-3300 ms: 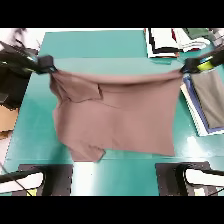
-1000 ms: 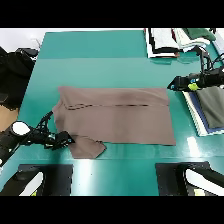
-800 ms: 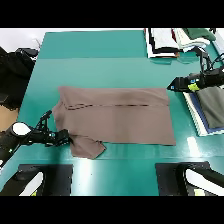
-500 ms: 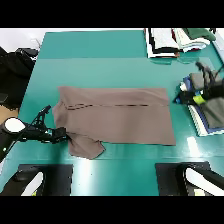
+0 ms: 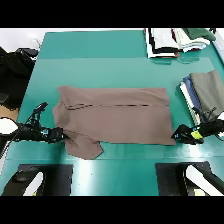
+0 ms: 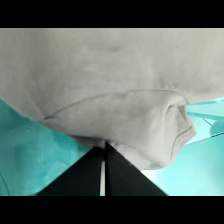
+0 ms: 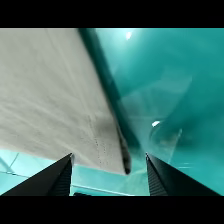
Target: Fold the shirts.
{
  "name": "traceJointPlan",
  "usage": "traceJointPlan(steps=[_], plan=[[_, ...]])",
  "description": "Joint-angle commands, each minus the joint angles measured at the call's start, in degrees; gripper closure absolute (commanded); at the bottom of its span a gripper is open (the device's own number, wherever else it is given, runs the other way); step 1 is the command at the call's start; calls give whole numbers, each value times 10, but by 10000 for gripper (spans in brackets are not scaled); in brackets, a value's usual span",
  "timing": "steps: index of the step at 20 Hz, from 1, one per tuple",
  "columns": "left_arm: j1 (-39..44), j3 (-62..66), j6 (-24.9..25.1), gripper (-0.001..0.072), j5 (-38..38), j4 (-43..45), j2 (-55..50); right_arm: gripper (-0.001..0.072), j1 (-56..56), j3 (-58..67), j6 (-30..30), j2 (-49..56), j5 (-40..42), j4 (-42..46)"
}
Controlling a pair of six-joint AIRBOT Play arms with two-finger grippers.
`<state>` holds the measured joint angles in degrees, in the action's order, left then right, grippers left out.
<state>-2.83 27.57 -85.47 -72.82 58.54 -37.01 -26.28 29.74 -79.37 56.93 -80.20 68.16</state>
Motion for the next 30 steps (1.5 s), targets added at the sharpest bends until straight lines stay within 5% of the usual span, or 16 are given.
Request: traceJointPlan(steps=[1, 6, 8, 9, 17, 21, 24, 30], plan=[[0, 1, 0, 681, 3, 2, 2, 215, 30, -28, -1, -1, 24, -21], [0, 1, 5, 681, -23, 27, 2, 426, 84, -28, -1, 0, 45, -26], [0, 3, 4, 682, -55, 47, 2, 675, 100, -25, 18, -2, 31, -26], [0, 8, 4, 682, -68, 50, 3, 692, 107, -16, 22, -3, 17, -22], [0, 66, -37, 683, -237, 56, 102, 693, 101, 82, 12, -145, -100, 81], [0, 117, -18, 683, -135, 58, 57, 693, 108, 161, 12, -95, -68, 80], [0, 150, 33, 682, -42, 59, -44, 693, 166, 234, 12, 15, -13, 80], [0, 311, 50, 680, 63, 101, -291, 694, 229, 429, -8, 242, 8, 79]])
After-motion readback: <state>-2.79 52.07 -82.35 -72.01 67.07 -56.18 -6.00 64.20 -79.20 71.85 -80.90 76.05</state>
